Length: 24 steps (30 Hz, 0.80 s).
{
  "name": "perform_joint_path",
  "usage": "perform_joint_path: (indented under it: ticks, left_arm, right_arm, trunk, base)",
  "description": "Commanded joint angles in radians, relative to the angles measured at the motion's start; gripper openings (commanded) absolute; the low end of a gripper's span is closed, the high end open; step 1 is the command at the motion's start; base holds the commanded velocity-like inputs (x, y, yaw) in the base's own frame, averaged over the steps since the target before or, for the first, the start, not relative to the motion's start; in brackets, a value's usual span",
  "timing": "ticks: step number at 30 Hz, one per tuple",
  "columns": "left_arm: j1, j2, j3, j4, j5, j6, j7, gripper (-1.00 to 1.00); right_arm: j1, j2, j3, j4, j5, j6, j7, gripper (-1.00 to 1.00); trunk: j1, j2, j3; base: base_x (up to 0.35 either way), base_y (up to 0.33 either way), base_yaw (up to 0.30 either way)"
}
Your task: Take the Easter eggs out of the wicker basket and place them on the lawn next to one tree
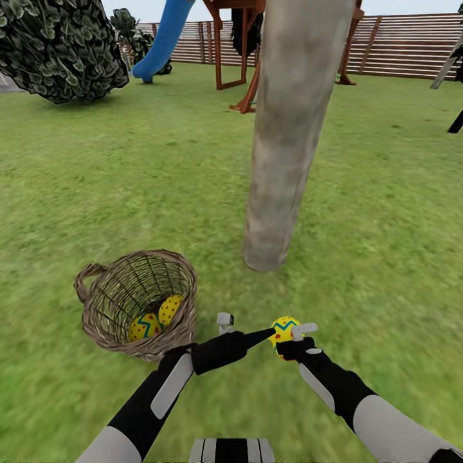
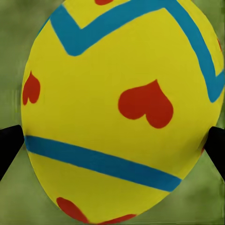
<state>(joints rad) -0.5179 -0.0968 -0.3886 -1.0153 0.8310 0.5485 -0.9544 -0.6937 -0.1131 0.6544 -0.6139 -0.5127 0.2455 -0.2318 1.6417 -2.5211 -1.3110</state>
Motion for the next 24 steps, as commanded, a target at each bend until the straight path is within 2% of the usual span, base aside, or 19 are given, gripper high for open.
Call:
perform_joint_path:
  ticks: [1,2,8,15,20,24]
  left_arm:
    - [-0.001,0.0,-0.002,0.0,0.008,0.008,0.0,1.0]
    - [-0.001,0.0,-0.004,0.002,0.008,0.008,0.0,1.0]
    - [-0.001,0.0,-0.005,0.006,0.008,0.0,0.0,1.0]
    - [-0.001,-0.001,-0.006,0.002,0.008,0.001,0.0,1.0]
    - [-0.001,-0.006,-0.006,0.005,0.009,0.0,0.0,1.0]
    - [-0.001,-0.006,-0.006,0.009,0.008,-0.001,0.0,1.0]
  right_arm:
    - [-0.005,-0.002,0.007,-0.001,-0.011,0.003,-0.029,-1.0]
    - [-0.013,-0.001,0.007,0.017,-0.012,0.002,-0.055,-1.0]
    - [-0.015,0.0,0.008,0.029,-0.007,0.005,-0.058,-1.0]
    - [-0.015,0.0,0.008,0.026,-0.006,0.006,-0.06,-1.0]
    - [-0.015,0.0,0.008,0.023,-0.006,0.004,-0.06,-1.0]
    - [-0.015,0.0,0.008,-0.016,-0.007,0.003,-0.061,-1.0]
  trunk:
    - [0.0,-0.001,-0.005]
    - [0.0,-0.001,-0.005]
    - [0.0,-0.001,-0.005]
    - [0.0,-0.001,-0.005]
    - [0.0,-0.001,-0.005]
    - [0.0,-0.001,-0.005]
  base:
    - [0.0,0.0,0.0]
    - [0.0,0.0,0.0]
    - [0.0,-0.019,0.0]
    - [0.0,-0.281,0.006]
    - [0.0,-0.287,0.249]
    - [0.0,-0.046,0.292]
